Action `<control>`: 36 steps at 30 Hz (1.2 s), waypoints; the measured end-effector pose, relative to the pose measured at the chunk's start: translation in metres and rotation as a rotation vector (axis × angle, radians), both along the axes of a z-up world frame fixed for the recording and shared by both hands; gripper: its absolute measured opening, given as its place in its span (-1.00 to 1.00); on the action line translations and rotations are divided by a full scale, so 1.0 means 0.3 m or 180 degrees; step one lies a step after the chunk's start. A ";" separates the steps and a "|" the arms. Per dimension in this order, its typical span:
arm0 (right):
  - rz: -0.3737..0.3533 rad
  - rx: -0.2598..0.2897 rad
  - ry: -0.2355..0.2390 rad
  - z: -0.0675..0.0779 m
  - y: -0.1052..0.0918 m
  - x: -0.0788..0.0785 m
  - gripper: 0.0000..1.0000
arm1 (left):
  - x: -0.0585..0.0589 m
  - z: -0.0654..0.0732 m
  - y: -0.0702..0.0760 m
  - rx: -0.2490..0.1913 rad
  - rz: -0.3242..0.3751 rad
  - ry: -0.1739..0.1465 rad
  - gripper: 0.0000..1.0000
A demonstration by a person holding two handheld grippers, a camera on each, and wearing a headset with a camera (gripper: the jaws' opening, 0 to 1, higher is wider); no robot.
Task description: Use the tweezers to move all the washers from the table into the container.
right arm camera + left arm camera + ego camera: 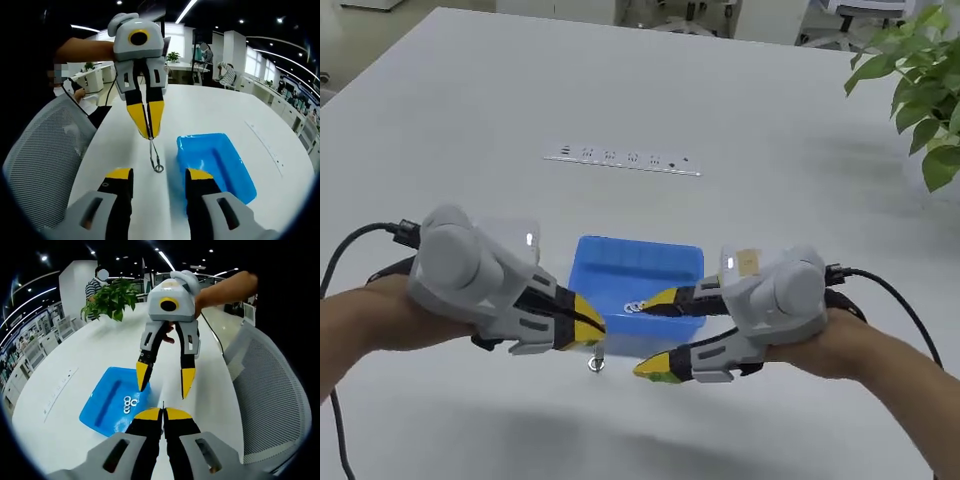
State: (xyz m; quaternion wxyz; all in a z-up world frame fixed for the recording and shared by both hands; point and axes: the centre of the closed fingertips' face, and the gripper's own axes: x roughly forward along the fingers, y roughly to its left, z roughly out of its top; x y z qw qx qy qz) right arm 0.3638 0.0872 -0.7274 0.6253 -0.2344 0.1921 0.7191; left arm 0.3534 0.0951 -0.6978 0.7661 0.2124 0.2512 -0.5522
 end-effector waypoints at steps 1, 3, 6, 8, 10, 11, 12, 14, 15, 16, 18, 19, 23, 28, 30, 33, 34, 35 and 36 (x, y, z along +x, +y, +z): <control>0.0022 -0.0005 -0.0004 -0.003 0.006 -0.003 -0.23 | 0.000 0.000 0.001 0.0004 -0.0003 0.0004 -0.90; 0.0104 -0.0022 -0.0021 -0.010 0.020 -0.014 -0.30 | 0.000 0.000 0.001 0.0006 -0.0014 0.0014 -0.90; 0.0173 -0.0043 -0.0032 -0.019 0.040 -0.027 -0.38 | -0.001 0.000 0.001 0.0010 -0.0024 0.0024 -0.90; 0.0219 -0.0058 -0.0052 -0.027 0.051 -0.031 -0.43 | -0.001 -0.001 0.003 0.0013 -0.0028 0.0027 -0.90; 0.0252 -0.0075 -0.0069 -0.032 0.060 -0.034 -0.47 | -0.001 0.000 0.004 0.0018 -0.0031 0.0029 -0.90; 0.0263 -0.0086 -0.0073 -0.034 0.063 -0.034 -0.49 | 0.000 0.000 0.005 0.0023 -0.0029 0.0027 -0.90; 0.0284 -0.0091 -0.0080 -0.035 0.066 -0.036 -0.52 | 0.001 -0.001 0.006 0.0025 -0.0029 0.0028 -0.90; 0.0316 -0.0090 -0.0083 -0.037 0.075 -0.038 -0.54 | 0.000 0.000 0.006 0.0026 -0.0031 0.0033 -0.90; 0.0330 -0.0092 -0.0100 -0.039 0.080 -0.037 -0.56 | 0.000 0.000 0.007 0.0026 -0.0031 0.0032 -0.90; 0.0343 -0.0092 -0.0112 -0.040 0.084 -0.036 -0.58 | 0.000 0.000 0.008 0.0025 -0.0032 0.0037 -0.90; 0.0368 -0.0093 -0.0116 -0.043 0.092 -0.036 -0.62 | -0.001 0.000 0.008 0.0026 -0.0031 0.0040 -0.90; 0.0379 -0.0092 -0.0122 -0.043 0.095 -0.036 -0.64 | -0.001 0.000 0.008 0.0028 -0.0033 0.0042 -0.90; 0.0406 -0.0073 -0.0116 -0.046 0.113 -0.038 -0.67 | 0.000 -0.001 0.009 0.0027 -0.0039 0.0052 -0.90; 0.0444 -0.0100 -0.0122 -0.058 0.127 -0.044 -0.82 | 0.003 -0.001 0.010 0.0032 -0.0042 0.0055 -0.90; 0.0452 -0.0109 -0.0135 -0.059 0.128 -0.043 -0.83 | 0.004 -0.003 0.012 0.0036 -0.0045 0.0063 -0.90; 0.0461 -0.0117 -0.0137 -0.061 0.129 -0.043 -0.84 | 0.005 -0.006 0.018 0.0037 -0.0045 0.0065 -0.90; 0.0463 -0.0119 -0.0137 -0.061 0.129 -0.045 -0.84 | 0.006 -0.007 0.019 0.0037 -0.0045 0.0065 -0.90; 0.0463 -0.0121 -0.0136 -0.061 0.129 -0.046 -0.84 | 0.005 -0.009 0.021 0.0034 -0.0043 0.0072 -0.90; 0.0472 -0.0121 -0.0145 -0.062 0.129 -0.046 -0.85 | 0.005 -0.010 0.023 0.0038 -0.0041 0.0071 -0.90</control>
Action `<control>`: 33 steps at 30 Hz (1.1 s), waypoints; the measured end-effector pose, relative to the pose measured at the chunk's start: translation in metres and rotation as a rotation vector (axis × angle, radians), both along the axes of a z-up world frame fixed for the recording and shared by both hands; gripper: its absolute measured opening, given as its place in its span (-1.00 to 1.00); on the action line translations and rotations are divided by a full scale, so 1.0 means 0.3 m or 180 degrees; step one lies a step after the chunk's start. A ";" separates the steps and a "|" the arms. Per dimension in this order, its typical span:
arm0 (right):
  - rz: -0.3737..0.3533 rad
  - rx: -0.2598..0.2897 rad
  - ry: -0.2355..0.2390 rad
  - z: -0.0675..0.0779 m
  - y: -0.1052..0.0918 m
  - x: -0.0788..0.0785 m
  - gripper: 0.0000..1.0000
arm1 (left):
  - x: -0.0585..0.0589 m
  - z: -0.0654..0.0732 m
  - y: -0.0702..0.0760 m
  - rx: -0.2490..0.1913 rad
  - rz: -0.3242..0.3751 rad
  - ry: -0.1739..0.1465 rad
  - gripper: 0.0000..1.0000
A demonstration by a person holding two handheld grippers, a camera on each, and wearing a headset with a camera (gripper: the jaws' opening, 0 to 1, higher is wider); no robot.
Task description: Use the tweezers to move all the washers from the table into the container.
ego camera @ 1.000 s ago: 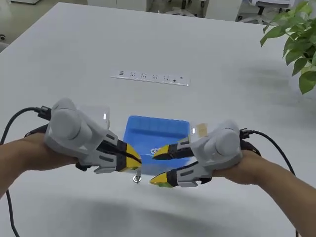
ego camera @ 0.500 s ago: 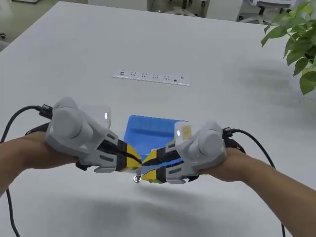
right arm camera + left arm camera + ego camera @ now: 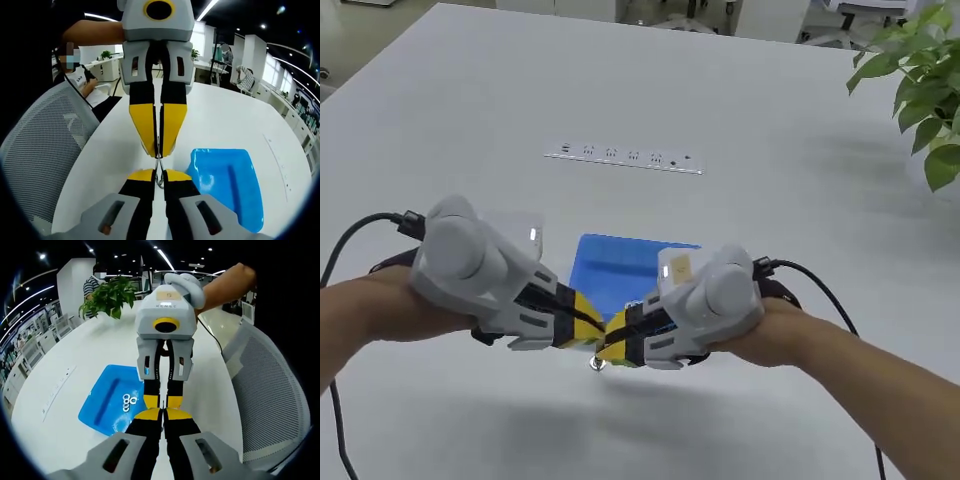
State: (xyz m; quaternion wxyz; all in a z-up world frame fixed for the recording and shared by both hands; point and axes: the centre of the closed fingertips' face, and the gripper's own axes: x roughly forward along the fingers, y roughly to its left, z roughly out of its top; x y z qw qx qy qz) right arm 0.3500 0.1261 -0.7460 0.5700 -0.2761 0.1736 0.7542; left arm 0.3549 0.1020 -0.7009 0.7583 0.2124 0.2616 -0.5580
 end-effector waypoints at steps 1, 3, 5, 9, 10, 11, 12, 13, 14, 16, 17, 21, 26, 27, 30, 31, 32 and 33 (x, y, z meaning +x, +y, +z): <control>0.0002 0.0000 -0.0003 0.000 0.000 0.000 -0.85 | -0.001 0.000 0.000 0.0005 0.0002 -0.0003 -0.90; -0.0008 -0.0005 0.0000 -0.001 0.001 0.000 -0.85 | -0.002 -0.002 0.002 0.0012 0.0007 -0.0005 -0.90; -0.0051 -0.0005 0.0022 -0.003 0.003 0.000 -0.85 | -0.003 -0.003 0.005 0.0020 0.0011 -0.0007 -0.90; -0.0047 -0.0043 0.0001 -0.011 0.011 -0.006 -0.84 | -0.007 -0.007 0.005 0.0024 0.0010 0.0006 -0.90; -0.0044 -0.0054 0.0001 -0.013 0.013 -0.007 -0.84 | -0.008 -0.008 0.004 0.0026 0.0008 0.0007 -0.89; -0.0042 -0.0065 -0.0002 -0.016 0.014 -0.007 -0.84 | -0.008 -0.008 0.004 0.0028 0.0008 0.0007 -0.89; -0.0034 -0.0066 -0.0009 -0.015 0.013 -0.007 -0.84 | -0.008 -0.010 0.004 0.0033 0.0013 0.0007 -0.89; -0.0033 -0.0069 -0.0010 -0.014 0.012 -0.007 -0.84 | -0.008 -0.010 0.005 0.0037 0.0015 0.0004 -0.89; -0.0033 -0.0069 -0.0009 -0.014 0.011 -0.007 -0.84 | -0.008 -0.010 0.005 0.0039 0.0017 0.0003 -0.89; -0.0034 -0.0081 -0.0022 -0.014 0.011 -0.006 -0.85 | -0.006 -0.011 0.005 0.0037 0.0022 0.0002 -0.90; -0.0030 -0.0087 -0.0037 -0.014 0.010 -0.006 -0.86 | -0.006 -0.011 0.005 0.0036 0.0024 0.0003 -0.89; -0.0033 -0.0105 -0.0045 -0.015 0.006 -0.006 -0.88 | -0.007 -0.013 -0.001 0.0034 0.0024 -0.0001 -0.89; -0.0050 -0.0107 -0.0028 -0.015 0.002 -0.007 -0.89 | -0.008 -0.012 -0.007 0.0024 0.0076 0.0024 -0.88; -0.0040 -0.0108 -0.0025 -0.015 0.001 -0.010 -0.89 | -0.009 -0.012 -0.006 0.0028 0.0091 0.0039 -0.88; -0.0045 -0.0108 -0.0014 -0.014 0.000 -0.013 -0.89 | -0.013 -0.015 -0.004 0.0026 0.0133 0.0071 -0.80; -0.0049 -0.0108 -0.0006 -0.014 -0.001 -0.014 -0.89 | -0.014 -0.014 -0.003 0.0010 0.0154 0.0073 -0.75; -0.0051 -0.0112 -0.0010 -0.014 -0.002 -0.013 -0.89 | -0.016 -0.010 0.000 -0.0043 0.0196 0.0073 -0.70; -0.0056 -0.0118 0.0001 -0.013 -0.004 -0.015 -0.88 | -0.017 -0.007 0.003 -0.0076 0.0218 0.0072 -0.66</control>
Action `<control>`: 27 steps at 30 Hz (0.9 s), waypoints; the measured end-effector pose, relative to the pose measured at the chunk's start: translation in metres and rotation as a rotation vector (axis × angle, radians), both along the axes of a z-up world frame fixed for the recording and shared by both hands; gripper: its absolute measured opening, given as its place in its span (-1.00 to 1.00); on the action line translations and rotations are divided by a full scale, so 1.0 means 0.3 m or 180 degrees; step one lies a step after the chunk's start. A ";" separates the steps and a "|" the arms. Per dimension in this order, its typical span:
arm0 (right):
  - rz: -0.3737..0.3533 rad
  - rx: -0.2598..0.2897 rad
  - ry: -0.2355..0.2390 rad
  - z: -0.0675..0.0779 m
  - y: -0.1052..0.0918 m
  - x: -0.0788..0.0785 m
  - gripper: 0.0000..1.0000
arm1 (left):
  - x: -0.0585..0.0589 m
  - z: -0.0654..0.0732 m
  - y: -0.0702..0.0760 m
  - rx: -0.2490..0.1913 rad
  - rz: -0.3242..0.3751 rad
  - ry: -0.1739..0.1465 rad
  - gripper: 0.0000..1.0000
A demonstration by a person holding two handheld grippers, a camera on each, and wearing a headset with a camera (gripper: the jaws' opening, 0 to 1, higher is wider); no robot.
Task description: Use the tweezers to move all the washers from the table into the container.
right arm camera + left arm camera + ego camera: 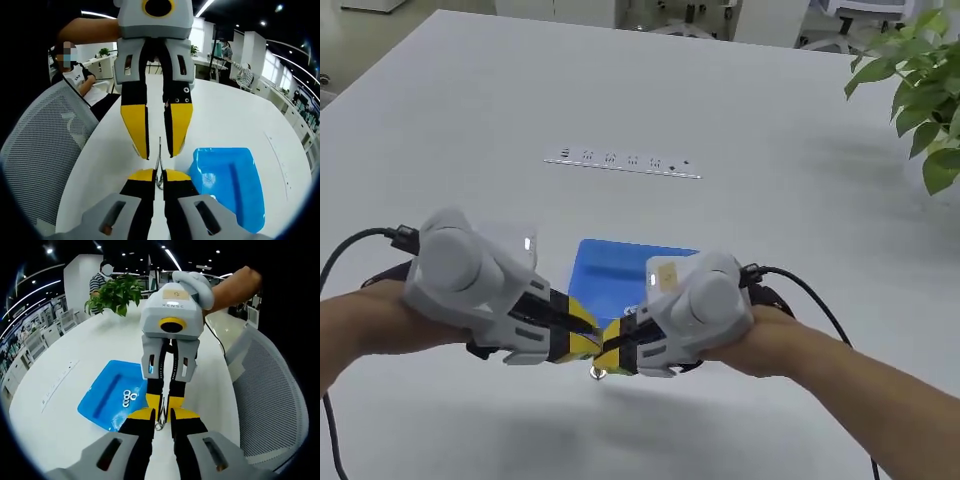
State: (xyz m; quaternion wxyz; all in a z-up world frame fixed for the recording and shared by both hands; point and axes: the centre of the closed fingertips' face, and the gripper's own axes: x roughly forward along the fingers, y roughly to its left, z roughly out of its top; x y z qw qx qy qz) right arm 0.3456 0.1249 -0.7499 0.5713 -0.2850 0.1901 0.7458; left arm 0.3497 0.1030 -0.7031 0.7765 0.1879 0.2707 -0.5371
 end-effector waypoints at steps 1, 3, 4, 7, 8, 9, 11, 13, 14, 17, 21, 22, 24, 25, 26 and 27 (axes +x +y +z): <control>0.0000 0.0003 0.0000 0.003 -0.001 -0.001 -0.88 | -0.002 0.001 0.004 -0.0019 0.0021 0.0002 -0.63; -0.0004 0.0015 -0.0021 0.010 -0.005 0.002 -0.88 | -0.006 0.002 0.013 -0.0074 0.0072 0.0014 -0.53; -0.0020 0.0024 -0.0014 0.016 -0.006 0.004 -0.88 | -0.006 0.003 0.019 -0.0088 0.0108 -0.0002 -0.46; -0.0037 0.0038 -0.0011 0.028 -0.007 0.008 -0.88 | -0.008 0.003 0.035 -0.0145 0.0200 0.0024 -0.32; -0.0039 0.0042 -0.0011 0.031 -0.008 0.008 -0.88 | -0.008 0.003 0.039 -0.0169 0.0229 0.0031 -0.28; -0.0043 0.0047 -0.0016 0.037 -0.009 0.009 -0.88 | -0.008 0.005 0.042 -0.0190 0.0252 0.0027 -0.21; -0.0055 0.0051 -0.0003 0.048 -0.010 0.009 -0.88 | -0.006 0.011 0.049 -0.0262 0.0345 0.0022 -0.06; -0.0055 0.0071 -0.0029 0.063 -0.011 0.010 -0.88 | -0.005 0.017 0.055 -0.0331 0.0422 0.0008 0.12; -0.0062 0.0076 -0.0029 0.070 -0.012 0.011 -0.88 | -0.007 0.019 0.061 -0.0351 0.0466 0.0000 0.17; -0.0082 0.0097 -0.0039 0.093 -0.015 0.012 -0.87 | -0.008 0.025 0.069 -0.0458 0.0609 0.0036 0.35; -0.0064 0.0087 -0.0069 0.111 -0.024 0.014 -0.87 | -0.016 0.027 0.080 -0.0511 0.0732 0.0027 0.52; -0.0066 0.0094 -0.0066 0.120 -0.025 0.015 -0.87 | -0.019 0.027 0.081 -0.0528 0.0761 0.0034 0.54; -0.0058 0.0104 -0.0086 0.131 -0.027 0.016 -0.87 | -0.025 0.029 0.081 -0.0568 0.0806 0.0032 0.60; -0.0038 0.0107 -0.0097 0.139 -0.030 0.015 -0.87 | -0.031 0.032 0.081 -0.0592 0.0830 0.0023 0.62; -0.0017 0.0107 -0.0129 0.146 -0.032 0.017 -0.87 | -0.037 0.033 0.079 -0.0610 0.0840 0.0011 0.65; -0.0012 0.0107 -0.0140 0.151 -0.033 0.020 -0.87 | -0.041 0.032 0.078 -0.0611 0.0847 -0.0002 0.66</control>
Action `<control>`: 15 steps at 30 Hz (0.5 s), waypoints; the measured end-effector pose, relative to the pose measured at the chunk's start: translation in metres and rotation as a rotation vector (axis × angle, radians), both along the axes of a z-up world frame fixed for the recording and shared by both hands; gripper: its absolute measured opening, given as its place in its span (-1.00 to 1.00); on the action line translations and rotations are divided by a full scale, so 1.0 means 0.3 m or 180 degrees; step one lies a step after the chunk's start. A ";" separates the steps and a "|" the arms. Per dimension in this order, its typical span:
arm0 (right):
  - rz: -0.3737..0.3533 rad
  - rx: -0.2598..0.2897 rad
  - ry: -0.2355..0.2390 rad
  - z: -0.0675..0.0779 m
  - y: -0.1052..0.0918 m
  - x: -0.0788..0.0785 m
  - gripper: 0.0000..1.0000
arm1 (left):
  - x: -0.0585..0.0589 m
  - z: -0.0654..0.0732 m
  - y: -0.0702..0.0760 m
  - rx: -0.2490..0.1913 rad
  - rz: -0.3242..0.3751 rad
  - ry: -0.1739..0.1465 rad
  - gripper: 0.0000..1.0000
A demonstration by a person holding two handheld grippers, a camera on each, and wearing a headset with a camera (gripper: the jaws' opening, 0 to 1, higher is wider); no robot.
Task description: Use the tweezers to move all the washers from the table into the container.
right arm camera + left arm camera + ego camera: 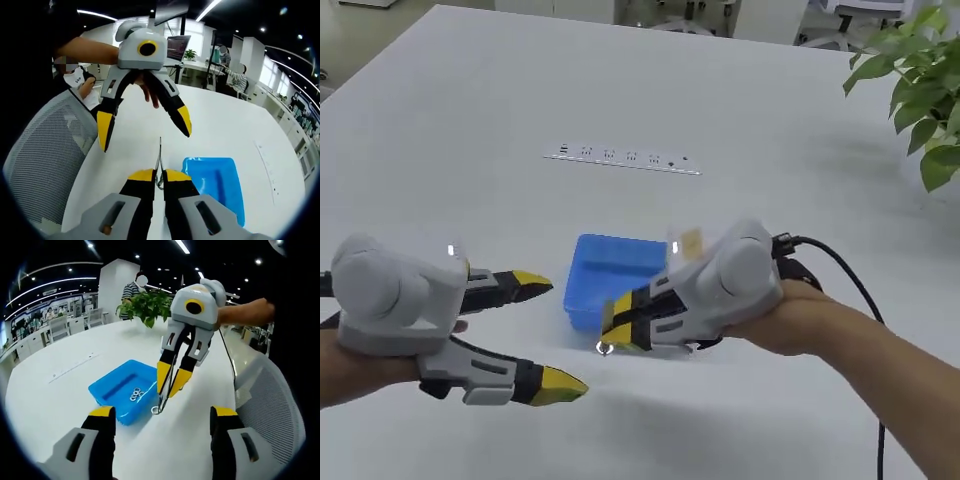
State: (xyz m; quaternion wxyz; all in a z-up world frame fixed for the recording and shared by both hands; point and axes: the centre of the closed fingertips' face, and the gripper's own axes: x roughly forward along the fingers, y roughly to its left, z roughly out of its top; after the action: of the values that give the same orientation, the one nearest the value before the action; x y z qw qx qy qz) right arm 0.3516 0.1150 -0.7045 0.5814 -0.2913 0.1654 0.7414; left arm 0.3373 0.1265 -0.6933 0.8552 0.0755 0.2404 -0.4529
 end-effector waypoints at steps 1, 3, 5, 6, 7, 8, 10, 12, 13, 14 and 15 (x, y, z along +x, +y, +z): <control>0.0001 0.0005 -0.0001 0.009 -0.002 0.005 -0.87 | -0.005 -0.001 -0.001 0.0008 0.0012 -0.0017 0.67; 0.0000 0.0031 -0.0013 0.024 -0.003 0.013 -0.87 | -0.008 -0.002 -0.001 -0.0003 0.0034 -0.0027 0.73; 0.0000 0.0036 -0.0015 0.035 -0.006 0.025 -0.87 | -0.008 0.001 -0.003 -0.0027 0.0069 -0.0053 0.83; -0.0008 0.0039 -0.0031 0.042 -0.007 0.033 -0.87 | -0.007 0.003 -0.003 -0.0035 0.0082 -0.0064 0.86; -0.0009 0.0046 -0.0029 0.047 -0.008 0.039 -0.87 | -0.006 0.003 -0.003 -0.0039 0.0098 -0.0065 0.89; -0.0014 0.0058 -0.0029 0.054 -0.008 0.047 -0.87 | -0.005 0.002 -0.001 -0.0028 0.0119 -0.0052 0.92; -0.0021 0.0069 -0.0043 0.064 -0.009 0.058 -0.87 | -0.004 0.005 0.000 -0.0034 0.0159 -0.0057 0.94; -0.0045 0.0102 -0.0038 0.077 -0.008 0.078 -0.87 | -0.003 0.015 -0.005 -0.0078 0.0183 -0.0092 0.97; -0.0049 0.0110 -0.0048 0.081 -0.007 0.085 -0.87 | -0.003 0.016 -0.006 -0.0084 0.0184 -0.0098 0.98; -0.0052 0.0110 -0.0056 0.082 -0.007 0.091 -0.87 | -0.003 0.016 -0.008 -0.0084 0.0184 -0.0098 0.98; -0.0055 0.0110 -0.0073 0.082 -0.008 0.103 -0.87 | -0.003 0.015 -0.011 -0.0081 0.0180 -0.0096 0.98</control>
State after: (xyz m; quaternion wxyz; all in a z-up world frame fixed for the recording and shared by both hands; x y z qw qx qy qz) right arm 0.3826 0.1126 -0.6798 0.5946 -0.2883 0.1484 0.7357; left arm 0.3363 0.1233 -0.6889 0.8721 0.0647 0.2237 -0.4304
